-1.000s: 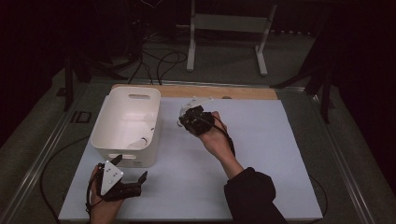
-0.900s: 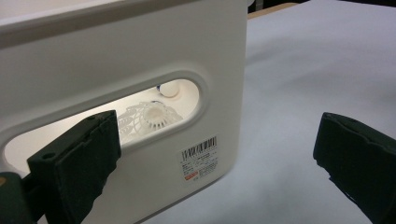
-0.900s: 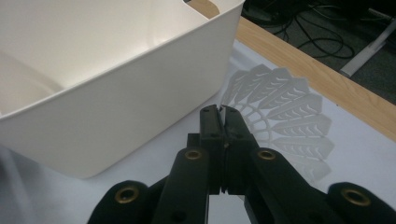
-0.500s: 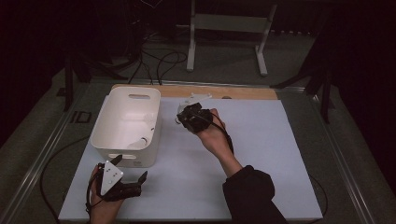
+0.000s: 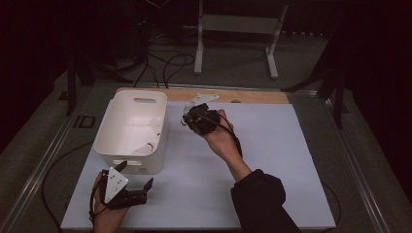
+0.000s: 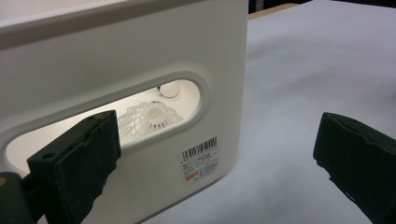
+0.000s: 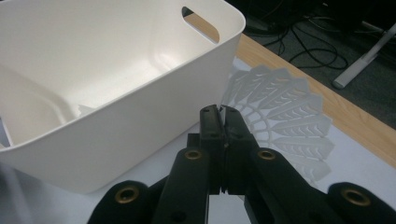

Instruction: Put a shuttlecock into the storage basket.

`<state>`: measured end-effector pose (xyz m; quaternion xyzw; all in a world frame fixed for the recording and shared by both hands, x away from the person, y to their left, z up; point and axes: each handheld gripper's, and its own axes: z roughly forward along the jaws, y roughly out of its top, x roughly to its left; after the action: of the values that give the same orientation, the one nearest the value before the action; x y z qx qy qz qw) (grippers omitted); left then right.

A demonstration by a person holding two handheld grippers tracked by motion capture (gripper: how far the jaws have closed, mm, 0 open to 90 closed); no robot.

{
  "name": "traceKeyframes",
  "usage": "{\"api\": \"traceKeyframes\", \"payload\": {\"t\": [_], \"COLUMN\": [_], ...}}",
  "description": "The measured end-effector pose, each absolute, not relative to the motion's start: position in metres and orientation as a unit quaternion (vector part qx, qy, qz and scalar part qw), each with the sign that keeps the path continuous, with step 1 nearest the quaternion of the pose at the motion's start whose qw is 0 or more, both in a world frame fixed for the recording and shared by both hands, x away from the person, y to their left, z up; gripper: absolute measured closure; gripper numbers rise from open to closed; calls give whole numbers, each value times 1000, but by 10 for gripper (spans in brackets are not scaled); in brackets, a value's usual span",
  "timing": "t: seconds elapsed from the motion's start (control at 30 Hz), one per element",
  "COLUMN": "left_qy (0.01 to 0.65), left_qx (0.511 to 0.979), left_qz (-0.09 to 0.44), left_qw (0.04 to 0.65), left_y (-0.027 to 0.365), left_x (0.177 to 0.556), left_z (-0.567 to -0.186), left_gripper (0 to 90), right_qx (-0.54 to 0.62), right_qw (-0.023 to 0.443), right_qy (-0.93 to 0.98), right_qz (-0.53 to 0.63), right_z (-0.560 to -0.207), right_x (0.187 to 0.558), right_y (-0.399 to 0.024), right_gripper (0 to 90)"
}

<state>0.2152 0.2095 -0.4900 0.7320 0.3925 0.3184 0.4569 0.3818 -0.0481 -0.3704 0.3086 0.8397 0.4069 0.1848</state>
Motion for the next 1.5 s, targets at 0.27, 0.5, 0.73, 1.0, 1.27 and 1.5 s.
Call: {"api": "traceKeyframes", "payload": {"t": [0.27, 0.5, 0.73, 1.0, 1.27, 1.5], "left_qy": [393, 392, 392, 392, 392, 392], "left_qx": [732, 731, 732, 731, 731, 732], "left_qz": [318, 319, 319, 320, 319, 319], "left_qw": [457, 458, 457, 458, 458, 457], "left_y": [210, 210, 210, 210, 210, 210], "left_x": [215, 215, 215, 215, 215, 215], "left_z": [-490, -490, -490, -490, -490, -490], "left_gripper": [12, 13, 13, 13, 13, 13], "right_qx": [307, 306, 303, 297, 295, 294], "right_qw": [189, 190, 190, 194, 194, 194], "right_qy": [837, 836, 835, 833, 831, 829], "right_qz": [412, 414, 418, 424, 430, 435], "right_z": [-364, -362, -357, -352, -346, -343], "right_x": [382, 383, 384, 385, 385, 385], "right_y": [-45, -43, -41, -38, -34, -31], "right_gripper": [890, 890, 890, 890, 891, 891]}}
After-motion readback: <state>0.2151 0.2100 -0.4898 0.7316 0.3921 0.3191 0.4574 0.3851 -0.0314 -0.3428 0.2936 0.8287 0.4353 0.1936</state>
